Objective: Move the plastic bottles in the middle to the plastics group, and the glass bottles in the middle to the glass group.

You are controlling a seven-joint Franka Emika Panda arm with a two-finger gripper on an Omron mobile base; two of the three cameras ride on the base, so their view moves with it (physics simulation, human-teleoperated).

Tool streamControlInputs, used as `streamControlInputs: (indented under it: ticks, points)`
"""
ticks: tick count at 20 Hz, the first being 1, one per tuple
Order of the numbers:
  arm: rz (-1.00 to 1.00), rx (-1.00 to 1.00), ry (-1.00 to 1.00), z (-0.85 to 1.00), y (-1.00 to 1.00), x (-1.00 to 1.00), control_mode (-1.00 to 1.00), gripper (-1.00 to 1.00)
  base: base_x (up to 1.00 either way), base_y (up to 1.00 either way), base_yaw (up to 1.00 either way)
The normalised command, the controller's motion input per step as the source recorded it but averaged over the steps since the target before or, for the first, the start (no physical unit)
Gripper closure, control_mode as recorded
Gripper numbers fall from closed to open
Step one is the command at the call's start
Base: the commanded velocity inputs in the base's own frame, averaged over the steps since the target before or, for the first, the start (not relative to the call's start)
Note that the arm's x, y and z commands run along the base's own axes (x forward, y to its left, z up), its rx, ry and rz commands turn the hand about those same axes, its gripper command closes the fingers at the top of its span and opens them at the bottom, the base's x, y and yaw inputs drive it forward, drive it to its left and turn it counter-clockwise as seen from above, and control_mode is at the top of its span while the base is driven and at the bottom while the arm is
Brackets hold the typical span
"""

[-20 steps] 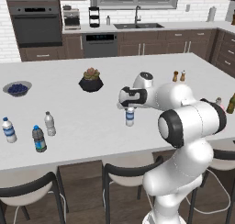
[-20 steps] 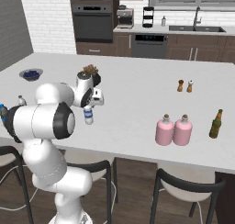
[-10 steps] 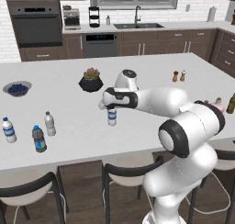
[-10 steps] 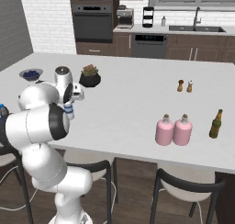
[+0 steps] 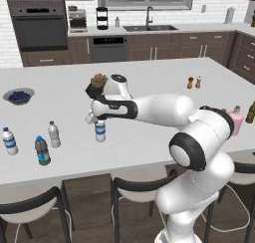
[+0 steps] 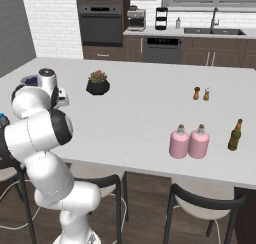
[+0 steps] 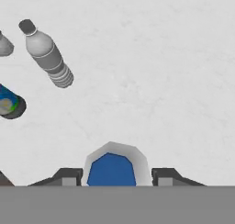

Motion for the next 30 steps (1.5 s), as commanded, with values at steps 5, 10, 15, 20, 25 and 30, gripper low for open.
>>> streamControlInputs:
  ticks: [5,10,15,20,25,30]
  points:
    - [0.24,0.0,0.01,-0.01,0.61,-0.29,-1.0,1.0,0.0,0.0,0.0]
    - [0.21,0.0,0.0,0.0,0.74,-0.04,-1.0,1.0,0.0,0.0,0.0]
    - [0.16,0.0,0.0,-0.02,0.6,-0.1,-1.0,1.0,0.0,0.0,0.0]
    - [0.12,0.0,0.0,-0.08,0.46,-0.13,-1.0,1.0,0.0,0.0,0.0]
    - [0.02,0.0,0.0,-0.14,0.27,0.0,-1.0,1.0,0.0,0.0,0.0]
    - [0.0,0.0,0.0,-0.49,0.06,0.0,-1.0,1.0,0.0,0.0,0.0]
